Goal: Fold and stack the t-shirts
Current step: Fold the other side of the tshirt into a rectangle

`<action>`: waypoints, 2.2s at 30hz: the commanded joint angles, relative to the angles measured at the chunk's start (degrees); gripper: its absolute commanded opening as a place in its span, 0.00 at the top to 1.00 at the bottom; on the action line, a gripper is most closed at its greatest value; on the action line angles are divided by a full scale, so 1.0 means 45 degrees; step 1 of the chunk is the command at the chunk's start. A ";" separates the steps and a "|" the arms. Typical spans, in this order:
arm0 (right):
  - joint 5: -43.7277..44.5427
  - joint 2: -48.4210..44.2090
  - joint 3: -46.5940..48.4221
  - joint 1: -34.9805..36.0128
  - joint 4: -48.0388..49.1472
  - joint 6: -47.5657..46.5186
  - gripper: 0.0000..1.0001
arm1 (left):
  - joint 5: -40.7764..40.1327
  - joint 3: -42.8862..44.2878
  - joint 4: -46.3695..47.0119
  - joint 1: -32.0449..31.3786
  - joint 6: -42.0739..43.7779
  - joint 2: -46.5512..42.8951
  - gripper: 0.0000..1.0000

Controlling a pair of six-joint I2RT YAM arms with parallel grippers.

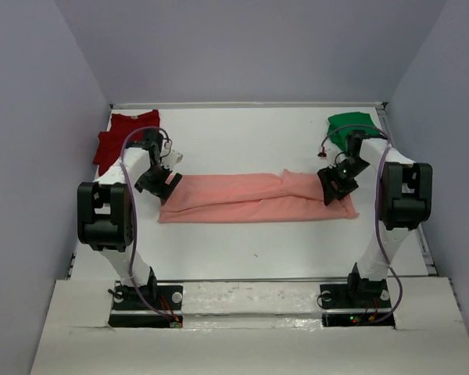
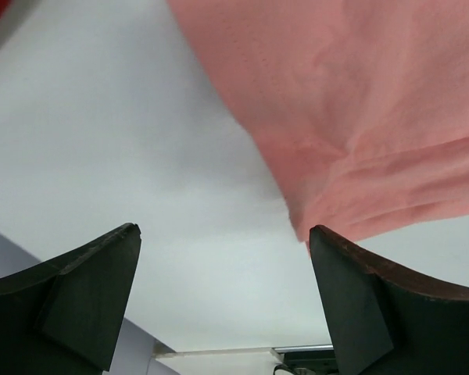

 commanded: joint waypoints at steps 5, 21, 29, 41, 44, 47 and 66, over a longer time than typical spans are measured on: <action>0.0783 -0.1820 0.2039 -0.0095 -0.1780 -0.0389 0.20 | -0.0402 0.2446 -0.1980 0.0036 0.0270 -0.1678 0.01; -0.0857 0.1962 0.5925 -0.0095 -0.0044 0.0373 0.23 | 0.4365 0.3932 -0.0752 -0.0022 -0.0707 0.0138 0.01; -0.1091 0.4016 0.7803 -0.0095 -0.0355 0.0158 0.25 | 0.4152 0.3698 -0.0615 -0.0120 -0.0805 0.0607 0.01; -0.1033 0.4176 0.7669 -0.0095 -0.0571 -0.0193 0.49 | 0.3995 0.4244 -0.0947 -0.0276 -0.1058 0.1017 0.01; -0.1053 0.3941 0.7142 -0.0095 -0.0474 -0.0271 0.44 | 0.3975 0.4128 -0.0908 -0.0354 -0.1078 0.0978 0.01; -0.0896 0.3824 0.6575 -0.0095 -0.0395 -0.0329 0.41 | 0.3878 0.3894 -0.0869 -0.0413 -0.1078 0.0900 0.01; -0.0174 0.3765 0.5695 -0.0095 0.0308 -0.0076 1.00 | 0.3585 0.3366 -0.0751 -0.0432 -0.0961 0.0627 0.01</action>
